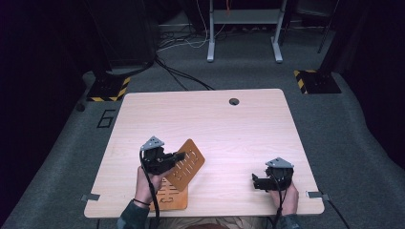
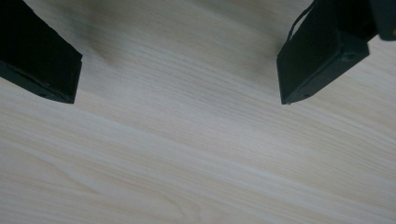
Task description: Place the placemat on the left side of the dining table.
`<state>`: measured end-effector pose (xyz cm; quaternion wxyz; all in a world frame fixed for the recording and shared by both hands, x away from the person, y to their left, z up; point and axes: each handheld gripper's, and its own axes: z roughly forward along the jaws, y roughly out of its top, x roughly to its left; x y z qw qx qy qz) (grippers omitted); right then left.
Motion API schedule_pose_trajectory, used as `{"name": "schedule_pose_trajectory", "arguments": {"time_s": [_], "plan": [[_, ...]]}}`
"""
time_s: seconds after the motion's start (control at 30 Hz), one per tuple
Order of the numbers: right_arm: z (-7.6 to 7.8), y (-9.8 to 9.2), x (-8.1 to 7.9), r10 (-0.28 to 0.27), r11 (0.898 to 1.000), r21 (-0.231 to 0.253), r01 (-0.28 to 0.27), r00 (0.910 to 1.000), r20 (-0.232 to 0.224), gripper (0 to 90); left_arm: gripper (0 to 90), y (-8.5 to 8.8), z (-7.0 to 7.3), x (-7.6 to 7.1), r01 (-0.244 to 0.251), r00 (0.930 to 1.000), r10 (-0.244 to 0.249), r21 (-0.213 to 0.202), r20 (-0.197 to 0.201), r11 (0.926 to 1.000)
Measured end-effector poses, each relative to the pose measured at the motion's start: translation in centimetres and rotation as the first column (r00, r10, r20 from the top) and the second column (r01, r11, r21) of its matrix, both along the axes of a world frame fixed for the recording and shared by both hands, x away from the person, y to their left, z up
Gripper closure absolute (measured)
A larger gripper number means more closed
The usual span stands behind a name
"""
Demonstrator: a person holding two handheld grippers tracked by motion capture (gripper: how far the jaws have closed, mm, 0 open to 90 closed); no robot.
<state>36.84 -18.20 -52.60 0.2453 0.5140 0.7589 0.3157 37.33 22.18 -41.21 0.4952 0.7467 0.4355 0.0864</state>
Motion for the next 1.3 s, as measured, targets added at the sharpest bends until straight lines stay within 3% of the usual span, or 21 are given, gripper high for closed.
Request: {"name": "schedule_pose_trajectory", "arguments": {"time_s": [0.03,0.27,0.73,1.3], "plan": [[-0.2,-0.1,0.1,-0.007,1.000,-0.013,0.007,0.9999,-0.010,0.0,85.9,0.1,0.1,0.0,-0.003,1.0000,0.003,0.001,0.002,1.0000],[-0.4,-0.6,0.4,-0.023,0.999,0.038,0.024,0.9990,-0.039,0.0,85.9,0.9,0.4,0.5,-0.026,0.9996,0.026,0.004,0.009,0.9996],[-0.4,-0.5,0.5,-0.025,0.999,0.040,0.027,0.9990,-0.038,0.0,85.9,2.4,1.3,2.1,-0.072,0.9971,0.072,0.013,0.024,0.9973],[-0.4,-0.5,0.5,-0.029,0.999,0.039,0.031,0.9988,-0.038,0.0,85.9,4.5,1.9,3.5,-0.150,0.9883,0.149,0.016,0.033,0.9886]]}}
